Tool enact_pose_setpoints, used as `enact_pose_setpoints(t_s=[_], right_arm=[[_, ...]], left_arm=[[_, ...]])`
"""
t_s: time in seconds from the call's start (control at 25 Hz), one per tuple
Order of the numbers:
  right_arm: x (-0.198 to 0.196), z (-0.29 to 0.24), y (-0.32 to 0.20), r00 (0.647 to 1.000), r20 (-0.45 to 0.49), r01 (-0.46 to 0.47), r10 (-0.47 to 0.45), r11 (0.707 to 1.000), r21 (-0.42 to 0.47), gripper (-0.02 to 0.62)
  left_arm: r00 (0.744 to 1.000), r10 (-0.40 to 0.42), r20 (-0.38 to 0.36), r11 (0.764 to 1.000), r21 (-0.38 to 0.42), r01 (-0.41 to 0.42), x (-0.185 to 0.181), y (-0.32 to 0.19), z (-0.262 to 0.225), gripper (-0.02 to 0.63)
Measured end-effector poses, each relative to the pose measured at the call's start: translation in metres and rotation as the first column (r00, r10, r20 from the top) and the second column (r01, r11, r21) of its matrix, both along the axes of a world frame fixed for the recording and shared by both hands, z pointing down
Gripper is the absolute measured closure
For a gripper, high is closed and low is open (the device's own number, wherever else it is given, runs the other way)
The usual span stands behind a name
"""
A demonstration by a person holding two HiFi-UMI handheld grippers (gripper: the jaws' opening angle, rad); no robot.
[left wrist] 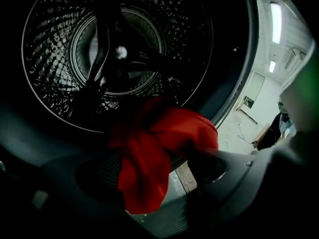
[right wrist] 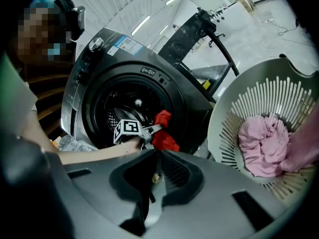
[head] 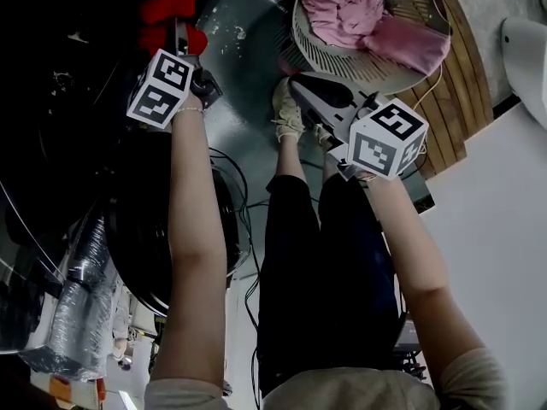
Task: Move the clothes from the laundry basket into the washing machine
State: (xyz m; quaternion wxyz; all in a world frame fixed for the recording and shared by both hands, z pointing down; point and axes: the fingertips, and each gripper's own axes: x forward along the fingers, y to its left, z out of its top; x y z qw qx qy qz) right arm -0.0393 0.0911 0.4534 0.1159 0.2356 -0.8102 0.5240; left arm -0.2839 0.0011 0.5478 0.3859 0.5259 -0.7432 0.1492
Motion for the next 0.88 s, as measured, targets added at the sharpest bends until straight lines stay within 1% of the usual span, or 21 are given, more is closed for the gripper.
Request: enact_pose_setpoints(t_s=[0.04,0.12,0.16,0.2,0.24,0.28,0.4,0.48,0.56,0.6,0.68,0.76,0.8,0.84,0.88], right_arm=[[0.0,0.002,0.0,1.0,-0.002,0.002,-0.002,1.0,0.0,0.561],[0.0,0.005,0.0,1.0,-0.007,0.003,-0.003,1.0,-0.003,0.561],[0.0,0.007,0.0,1.0,-0.01,0.002,-0.002,1.0,-0.006,0.561],[0.0,0.008,0.0,1.0,-0.013,-0.001,0.001,1.0,-0.009,0.561],[0.0,0.009,0.0,1.0,-0.016,-0.005,0.005,1.0,-0.011,0.561],[0.0,0.01,0.0,1.0,-0.018,-0.008,0.008,1.0,-0.012,0.561],[0.0,0.011,-0.003,1.0,-0.019,-0.015,0.015,1.0,-0.012,0.561],[-0.001,0.01,-0.005,1.0,-0.015,-0.021,0.021,1.0,-0.008,0.561],[-0.002,0.009,-0.008,1.0,-0.013,-0.026,0.026,1.0,-0.001,0.561],[-0.002,0.009,-0.009,1.0,-0.013,-0.027,0.027,1.0,0.002,0.561],[-0.005,0.008,-0.011,1.0,-0.012,-0.026,0.026,1.0,0.007,0.561],[-0.008,0.005,-0.01,1.0,-0.007,-0.017,0.017,1.0,0.011,0.561],[-0.009,0.004,-0.009,1.0,-0.004,-0.012,0.012,1.0,0.011,0.561],[-0.01,0.003,-0.008,1.0,-0.002,-0.009,0.009,1.0,0.009,0.561],[-0.011,0.003,-0.007,1.0,-0.002,-0.007,0.007,1.0,0.005,0.561]], left_arm=[[1.0,-0.008,-0.008,1.0,-0.016,0.008,-0.002,-0.002,0.007,0.213],[1.0,-0.011,0.003,0.999,-0.043,0.011,-0.005,-0.008,0.015,0.218],[1.0,0.002,0.016,0.999,-0.042,-0.001,-0.004,-0.011,0.015,0.271],[0.999,0.022,0.031,0.999,-0.03,-0.021,-0.001,-0.016,0.012,0.377],[0.998,0.043,0.045,0.999,-0.014,-0.042,0.002,-0.021,0.008,0.523],[0.997,0.053,0.057,0.999,0.005,-0.054,0.003,-0.027,0.003,0.56],[0.996,0.034,0.086,0.993,0.113,-0.043,-0.01,-0.051,-0.023,0.565],[0.985,0.043,0.164,0.981,0.181,-0.073,-0.023,-0.069,-0.044,0.565],[0.969,0.056,0.239,0.967,0.229,-0.113,-0.034,-0.087,-0.06,0.563],[0.966,0.062,0.25,0.96,0.252,-0.127,-0.036,-0.095,-0.066,0.563],[0.966,0.072,0.25,0.947,0.286,-0.145,-0.039,-0.106,-0.072,0.561],[0.963,0.083,0.256,0.948,0.278,-0.156,-0.041,-0.108,-0.072,0.561],[0.966,0.088,0.245,0.954,0.258,-0.152,-0.041,-0.106,-0.067,0.55],[0.972,0.086,0.217,0.962,0.236,-0.138,-0.04,-0.102,-0.062,0.499],[0.981,0.079,0.176,0.967,0.224,-0.118,-0.038,-0.097,-0.057,0.406]])
